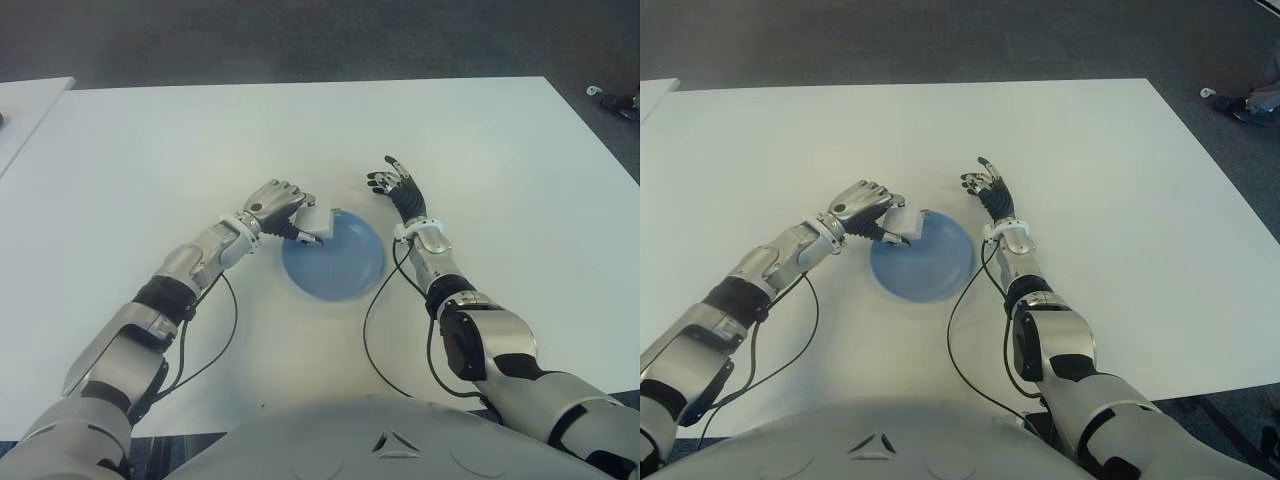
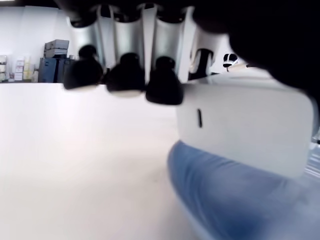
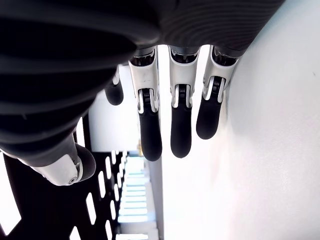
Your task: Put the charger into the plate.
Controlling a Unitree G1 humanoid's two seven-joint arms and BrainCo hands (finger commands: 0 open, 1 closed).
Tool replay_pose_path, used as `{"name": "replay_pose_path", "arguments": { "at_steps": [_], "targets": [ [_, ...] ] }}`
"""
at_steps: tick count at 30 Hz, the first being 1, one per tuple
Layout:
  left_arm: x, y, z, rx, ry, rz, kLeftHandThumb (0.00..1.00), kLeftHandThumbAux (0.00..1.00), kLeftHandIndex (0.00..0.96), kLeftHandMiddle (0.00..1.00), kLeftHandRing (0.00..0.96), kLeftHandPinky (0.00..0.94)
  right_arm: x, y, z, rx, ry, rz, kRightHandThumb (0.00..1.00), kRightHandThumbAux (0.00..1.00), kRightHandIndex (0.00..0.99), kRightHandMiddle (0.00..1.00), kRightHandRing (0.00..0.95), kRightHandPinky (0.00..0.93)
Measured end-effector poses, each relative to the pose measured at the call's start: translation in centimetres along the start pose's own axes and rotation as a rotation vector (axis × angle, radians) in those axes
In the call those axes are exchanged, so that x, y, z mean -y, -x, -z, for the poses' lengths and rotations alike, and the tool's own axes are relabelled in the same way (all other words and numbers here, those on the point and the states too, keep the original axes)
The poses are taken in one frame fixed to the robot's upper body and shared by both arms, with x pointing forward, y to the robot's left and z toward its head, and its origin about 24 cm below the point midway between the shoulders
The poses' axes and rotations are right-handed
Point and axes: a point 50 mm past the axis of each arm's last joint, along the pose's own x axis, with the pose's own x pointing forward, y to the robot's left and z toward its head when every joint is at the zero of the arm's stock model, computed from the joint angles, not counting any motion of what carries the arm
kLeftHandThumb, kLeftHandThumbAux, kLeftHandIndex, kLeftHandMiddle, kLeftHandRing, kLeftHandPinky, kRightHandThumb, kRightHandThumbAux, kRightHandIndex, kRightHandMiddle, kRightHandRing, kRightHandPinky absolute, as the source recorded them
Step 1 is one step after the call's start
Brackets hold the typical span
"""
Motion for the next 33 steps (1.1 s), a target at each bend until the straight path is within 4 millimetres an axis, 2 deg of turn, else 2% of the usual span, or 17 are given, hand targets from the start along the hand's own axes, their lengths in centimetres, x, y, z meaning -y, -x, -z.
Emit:
{"name": "replay_pose_path", "arguments": {
  "at_steps": [3, 4, 5, 6, 7, 9, 13, 20, 33],
  "targets": [
    [0.1, 0.0, -0.2, 0.013, 0.023, 0.018, 0.391, 0.415, 0.379, 0.578, 0.587, 0.548, 0.0, 0.0, 0.0, -0.001, -0.002, 0.000, 0.000, 0.563, 0.064, 0.372, 0.336, 0.253],
    [0.2, 0.0, -0.2, 0.019, 0.030, 0.027, 0.356, 0.380, 0.259, 0.397, 0.402, 0.400, 0.0, 0.0, 0.0, -0.001, -0.003, 0.000, 0.000, 0.564, 0.065, 0.373, 0.338, 0.253],
    [0.2, 0.0, -0.3, 0.023, 0.037, 0.036, 0.343, 0.367, 0.216, 0.332, 0.335, 0.347, 0.0, 0.0, 0.0, -0.001, -0.004, 0.000, 0.000, 0.564, 0.066, 0.373, 0.338, 0.252],
    [0.2, 0.0, -0.3, 0.027, 0.042, 0.047, 0.324, 0.335, 0.138, 0.212, 0.214, 0.222, 0.0, 0.0, 0.0, -0.001, -0.004, 0.000, 0.000, 0.567, 0.067, 0.375, 0.340, 0.251],
    [0.3, 0.1, -0.3, 0.029, 0.044, 0.060, 0.308, 0.304, 0.088, 0.135, 0.137, 0.142, -0.1, 0.0, 0.0, -0.001, -0.004, 0.000, 0.000, 0.571, 0.067, 0.377, 0.343, 0.249],
    [0.2, 0.2, -0.4, 0.034, 0.042, 0.085, 0.289, 0.270, 0.045, 0.069, 0.070, 0.072, -0.1, -0.1, 0.0, -0.002, -0.006, 0.000, 0.000, 0.578, 0.068, 0.381, 0.346, 0.249],
    [-0.1, 0.6, -0.3, 0.033, 0.039, 0.109, 0.247, 0.213, 0.009, 0.014, 0.014, 0.015, -0.1, -0.1, 0.0, -0.003, -0.008, 0.000, 0.000, 0.596, 0.068, 0.391, 0.356, 0.254],
    [-0.6, 1.1, 0.0, 0.014, 0.029, 0.094, 0.198, 0.190, 0.000, 0.001, 0.001, 0.001, -0.2, -0.1, 0.0, -0.004, -0.006, 0.004, 0.000, 0.608, 0.069, 0.399, 0.365, 0.264],
    [-1.1, 1.7, -0.2, 0.017, 0.043, 0.038, 0.181, 0.277, 0.000, 0.000, 0.000, 0.000, -0.3, -0.1, 0.0, -0.006, 0.007, 0.007, 0.000, 0.623, 0.075, 0.406, 0.373, 0.280]
  ]
}}
